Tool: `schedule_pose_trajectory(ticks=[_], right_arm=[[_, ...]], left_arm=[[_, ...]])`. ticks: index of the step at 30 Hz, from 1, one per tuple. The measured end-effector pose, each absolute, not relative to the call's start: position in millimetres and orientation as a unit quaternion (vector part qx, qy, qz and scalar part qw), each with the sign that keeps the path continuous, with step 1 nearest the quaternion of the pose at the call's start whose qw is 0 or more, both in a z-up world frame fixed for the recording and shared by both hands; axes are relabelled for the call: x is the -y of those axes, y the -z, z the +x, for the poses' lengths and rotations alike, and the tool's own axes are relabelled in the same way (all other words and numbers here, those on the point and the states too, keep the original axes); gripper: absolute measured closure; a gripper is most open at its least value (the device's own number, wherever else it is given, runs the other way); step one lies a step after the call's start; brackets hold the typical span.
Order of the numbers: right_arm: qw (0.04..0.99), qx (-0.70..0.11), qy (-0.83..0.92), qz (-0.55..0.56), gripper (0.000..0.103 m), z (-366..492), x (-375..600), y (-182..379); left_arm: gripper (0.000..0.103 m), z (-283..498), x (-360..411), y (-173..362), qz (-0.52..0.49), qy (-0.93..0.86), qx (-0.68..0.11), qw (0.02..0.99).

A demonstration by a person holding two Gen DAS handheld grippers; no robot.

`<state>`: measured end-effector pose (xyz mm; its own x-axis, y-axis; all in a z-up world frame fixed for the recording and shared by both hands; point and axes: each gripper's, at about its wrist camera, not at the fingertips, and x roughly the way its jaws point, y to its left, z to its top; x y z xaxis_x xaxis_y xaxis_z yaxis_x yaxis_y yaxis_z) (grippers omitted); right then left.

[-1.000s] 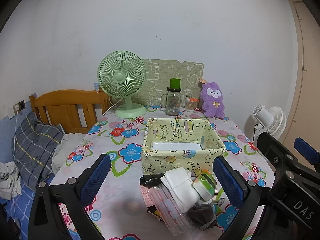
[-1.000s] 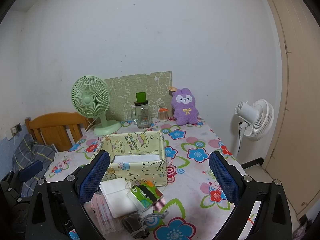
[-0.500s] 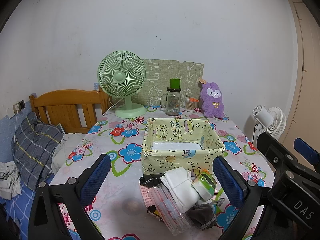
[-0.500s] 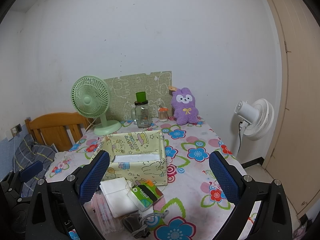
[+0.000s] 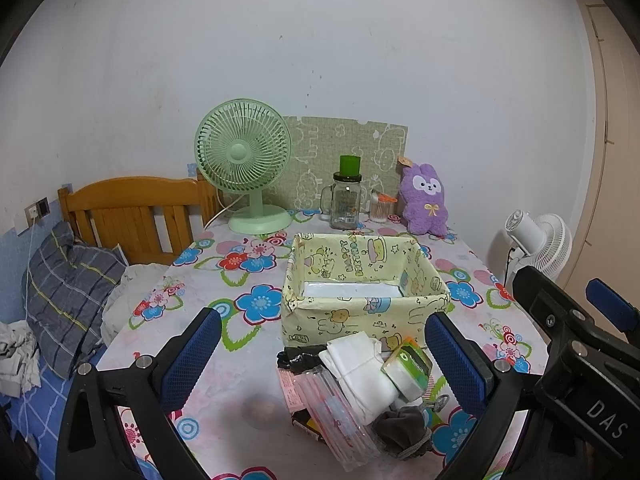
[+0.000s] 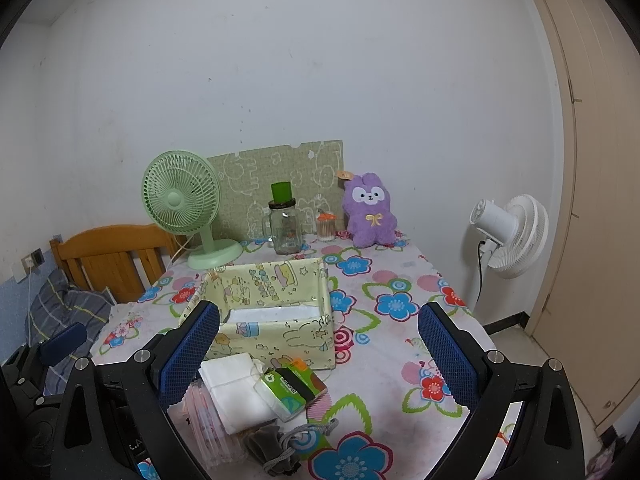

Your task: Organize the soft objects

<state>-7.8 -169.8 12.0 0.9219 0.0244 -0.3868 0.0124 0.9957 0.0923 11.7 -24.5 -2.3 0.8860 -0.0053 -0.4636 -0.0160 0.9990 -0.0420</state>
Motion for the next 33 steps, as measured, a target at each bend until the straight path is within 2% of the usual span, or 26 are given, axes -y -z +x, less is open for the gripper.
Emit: schedule_pose_trajectory(ticks=[13, 33], right_arm=[[0.976, -0.213, -0.004, 0.05, 0.003, -1, 169, 6], [0.963, -0.262, -0.028, 0.061, 0.007, 8, 158, 64]], left_arm=[[0.003, 13, 21, 21, -0.025, -0.001, -0.251, 0.968], [0.009, 17, 13, 77, -0.021, -0.002, -0.298, 0.954]])
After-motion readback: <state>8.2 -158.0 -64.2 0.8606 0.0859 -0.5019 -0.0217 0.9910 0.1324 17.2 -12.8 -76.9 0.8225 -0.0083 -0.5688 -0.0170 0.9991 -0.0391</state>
